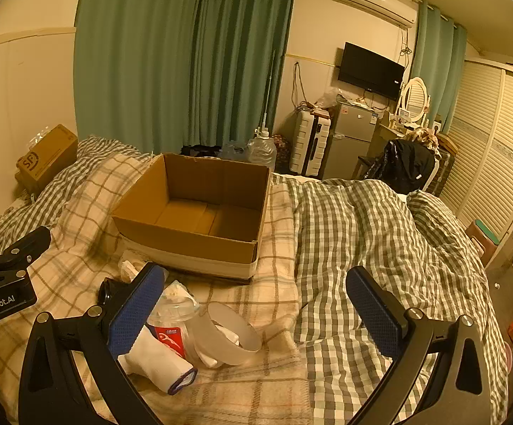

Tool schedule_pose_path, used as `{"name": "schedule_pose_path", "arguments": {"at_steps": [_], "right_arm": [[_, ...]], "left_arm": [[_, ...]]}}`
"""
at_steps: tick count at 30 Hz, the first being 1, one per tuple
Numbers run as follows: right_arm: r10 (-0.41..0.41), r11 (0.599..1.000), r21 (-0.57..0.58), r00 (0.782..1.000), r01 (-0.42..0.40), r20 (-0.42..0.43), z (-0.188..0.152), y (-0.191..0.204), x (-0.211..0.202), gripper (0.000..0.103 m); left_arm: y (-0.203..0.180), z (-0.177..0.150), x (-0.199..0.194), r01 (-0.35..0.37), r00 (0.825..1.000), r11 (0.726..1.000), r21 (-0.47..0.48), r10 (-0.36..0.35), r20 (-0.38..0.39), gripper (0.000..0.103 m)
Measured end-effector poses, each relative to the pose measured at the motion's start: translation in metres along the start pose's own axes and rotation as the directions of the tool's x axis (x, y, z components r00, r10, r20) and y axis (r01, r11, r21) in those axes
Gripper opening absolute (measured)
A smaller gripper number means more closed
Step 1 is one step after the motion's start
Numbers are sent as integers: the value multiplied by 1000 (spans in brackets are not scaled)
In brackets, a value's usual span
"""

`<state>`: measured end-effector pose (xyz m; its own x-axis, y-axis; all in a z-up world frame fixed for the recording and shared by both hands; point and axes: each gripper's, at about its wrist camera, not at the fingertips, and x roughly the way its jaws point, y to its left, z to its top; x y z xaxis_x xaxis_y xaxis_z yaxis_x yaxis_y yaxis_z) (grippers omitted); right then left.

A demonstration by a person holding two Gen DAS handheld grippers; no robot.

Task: Organize objects

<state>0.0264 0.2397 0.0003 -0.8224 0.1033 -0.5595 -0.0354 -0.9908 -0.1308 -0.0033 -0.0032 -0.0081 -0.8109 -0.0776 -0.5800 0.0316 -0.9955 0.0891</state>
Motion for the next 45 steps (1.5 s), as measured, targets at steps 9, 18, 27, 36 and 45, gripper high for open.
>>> {"name": "schedule_pose_path", "arguments": {"at_steps": [9, 18, 27, 36, 45], "right_arm": [[1, 1000, -1, 1000, -1, 0, 1, 0, 0, 103], [1, 1000, -5, 1000, -1, 1, 1, 1, -1, 103], [3, 1000, -10, 1000, -3, 7, 1, 2, -3, 103], [10, 1000, -17, 1000, -10, 23, 3, 3, -11, 103], [7, 1000, -17, 998, -6, 55, 8, -2, -30, 103]], "left_arm": [[0, -2, 0, 3, 1000, 1000, 2, -3, -6, 103], [-1, -3, -1, 13, 1000, 1000, 2, -13, -7, 103], [-2, -3, -4, 15, 1000, 1000, 4, -15, -11, 103], [-3, -3, -6, 21, 1000, 1000, 6, -21, -9, 103], [-5, -1, -21, 30, 1000, 1000, -5, -30, -8, 103]]}}
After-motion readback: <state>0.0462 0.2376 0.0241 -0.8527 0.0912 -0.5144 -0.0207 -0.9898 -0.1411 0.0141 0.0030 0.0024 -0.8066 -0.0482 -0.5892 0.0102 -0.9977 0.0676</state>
